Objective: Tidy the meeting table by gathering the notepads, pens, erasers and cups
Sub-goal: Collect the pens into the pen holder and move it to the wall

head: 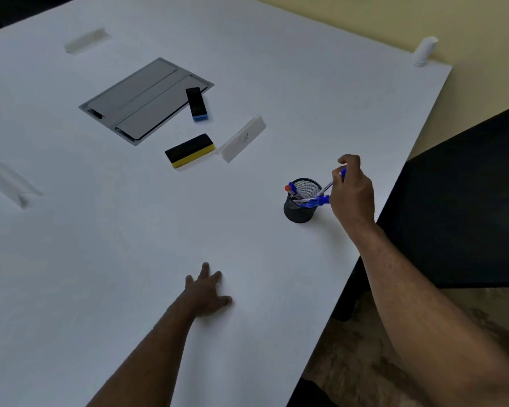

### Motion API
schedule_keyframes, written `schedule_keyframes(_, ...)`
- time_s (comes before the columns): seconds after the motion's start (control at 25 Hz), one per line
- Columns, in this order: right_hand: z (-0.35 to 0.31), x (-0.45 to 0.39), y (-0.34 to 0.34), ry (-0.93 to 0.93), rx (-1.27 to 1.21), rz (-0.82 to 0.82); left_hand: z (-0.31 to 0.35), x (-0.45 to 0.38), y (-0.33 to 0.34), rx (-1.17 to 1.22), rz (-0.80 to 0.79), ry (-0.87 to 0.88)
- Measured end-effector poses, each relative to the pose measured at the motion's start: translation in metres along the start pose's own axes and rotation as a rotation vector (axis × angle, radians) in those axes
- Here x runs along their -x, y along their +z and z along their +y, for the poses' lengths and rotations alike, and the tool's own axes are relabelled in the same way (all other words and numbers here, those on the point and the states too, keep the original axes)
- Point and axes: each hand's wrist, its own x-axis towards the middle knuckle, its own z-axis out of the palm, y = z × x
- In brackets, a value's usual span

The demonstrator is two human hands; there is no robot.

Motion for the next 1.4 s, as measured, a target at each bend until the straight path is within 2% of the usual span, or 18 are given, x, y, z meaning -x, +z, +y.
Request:
schedule_keyframes(0.24, 0.008, -0.012, 0.03, 0.009, 0.255, -0.396, -0.011, 0.002, 0.003, 0.072, 0.042, -0.025)
schedule_keyframes(0.32, 0.006, -0.01, 0.035, 0.003, 0.321, -0.44, -0.013, 0.003, 0.004, 0.074, 0.047, -0.028)
schedule_keyframes(0.36, 0.004, -0.007, 0.036, -0.048, 0.367, -0.405, -0.013, 0.004, 0.004, 0.075, 0.051, -0.028)
schedule_keyframes(0.44, 0.001, 0.005, 0.036, -0.203, 0.409, -0.222, -0.014, 0.005, 0.005, 0.077, 0.059, -0.032)
schedule_keyframes(0.56, -0.01, 0.028, 0.037, -0.342, 0.254, 0.053, -0.015, 0.006, 0.006, 0.076, 0.066, -0.04)
schedule_keyframes(0.68, -0.022, 0.059, 0.048, -0.476, 0.059, 0.076, -0.019, 0.008, 0.008, 0.073, 0.069, -0.05)
schedule_keyframes(0.88, -0.017, 0.134, 0.077, -0.568, 0.029, -0.235, -0.028, 0.024, 0.017, 0.091, 0.116, -0.059)
schedule_keyframes(1.0, -0.013, 0.166, 0.081, -0.484, 0.15, -0.631, -0.027, 0.04, 0.022, 0.176, 0.235, -0.073)
schedule_keyframes(1.04, -0.013, 0.173, 0.082, -0.473, 0.183, -0.713, -0.025, 0.047, 0.023, 0.19, 0.276, -0.078)
schedule_keyframes(1.2, -0.027, 0.188, 0.069, -0.503, 0.202, -0.756, -0.016, 0.075, 0.02, 0.14, 0.387, -0.045)
schedule_keyframes(1.4, -0.044, 0.192, 0.031, -0.515, 0.204, -0.645, 0.009, 0.114, 0.012, 0.069, 0.602, 0.033)
